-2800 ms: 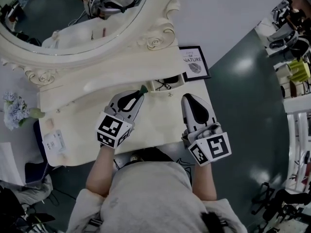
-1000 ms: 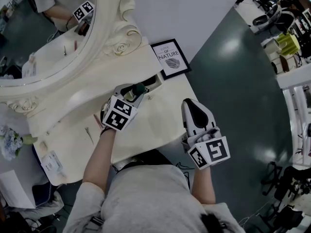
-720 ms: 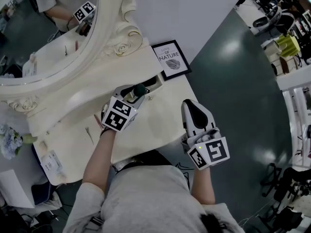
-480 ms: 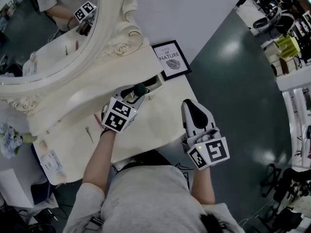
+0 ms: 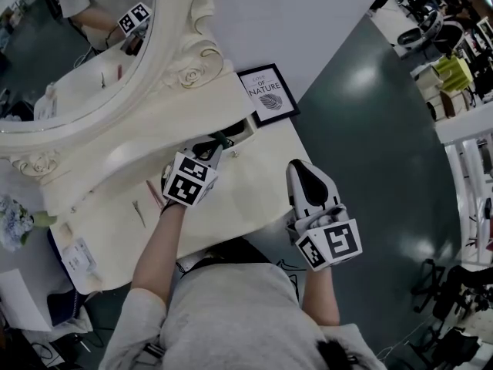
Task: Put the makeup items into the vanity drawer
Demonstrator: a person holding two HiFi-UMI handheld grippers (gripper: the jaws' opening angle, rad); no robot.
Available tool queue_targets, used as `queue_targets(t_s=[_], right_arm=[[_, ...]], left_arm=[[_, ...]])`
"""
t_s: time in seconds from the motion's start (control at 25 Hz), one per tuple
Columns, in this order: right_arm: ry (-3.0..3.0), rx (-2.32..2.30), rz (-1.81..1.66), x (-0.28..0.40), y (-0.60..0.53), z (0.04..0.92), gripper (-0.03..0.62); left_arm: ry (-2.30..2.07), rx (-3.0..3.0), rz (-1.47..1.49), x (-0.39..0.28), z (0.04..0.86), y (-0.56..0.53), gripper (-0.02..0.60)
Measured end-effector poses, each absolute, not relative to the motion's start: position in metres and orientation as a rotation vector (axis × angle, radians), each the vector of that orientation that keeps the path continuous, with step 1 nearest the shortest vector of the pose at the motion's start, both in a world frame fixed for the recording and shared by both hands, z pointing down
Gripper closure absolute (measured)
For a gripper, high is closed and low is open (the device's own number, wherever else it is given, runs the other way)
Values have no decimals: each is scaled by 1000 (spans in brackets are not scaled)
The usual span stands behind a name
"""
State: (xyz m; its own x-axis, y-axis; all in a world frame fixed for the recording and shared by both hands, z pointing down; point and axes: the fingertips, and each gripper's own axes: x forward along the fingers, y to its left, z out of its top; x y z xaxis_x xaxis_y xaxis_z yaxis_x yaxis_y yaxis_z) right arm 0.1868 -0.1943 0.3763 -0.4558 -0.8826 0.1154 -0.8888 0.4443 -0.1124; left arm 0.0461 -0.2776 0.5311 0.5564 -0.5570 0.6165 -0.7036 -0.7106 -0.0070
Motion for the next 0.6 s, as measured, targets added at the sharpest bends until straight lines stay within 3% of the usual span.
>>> queue_targets(t_s=[0.6], right_arm=[[-2634, 1621, 226, 187, -187, 372, 566]], left_arm=[[-1123, 2568, 843, 45, 521, -282, 563]])
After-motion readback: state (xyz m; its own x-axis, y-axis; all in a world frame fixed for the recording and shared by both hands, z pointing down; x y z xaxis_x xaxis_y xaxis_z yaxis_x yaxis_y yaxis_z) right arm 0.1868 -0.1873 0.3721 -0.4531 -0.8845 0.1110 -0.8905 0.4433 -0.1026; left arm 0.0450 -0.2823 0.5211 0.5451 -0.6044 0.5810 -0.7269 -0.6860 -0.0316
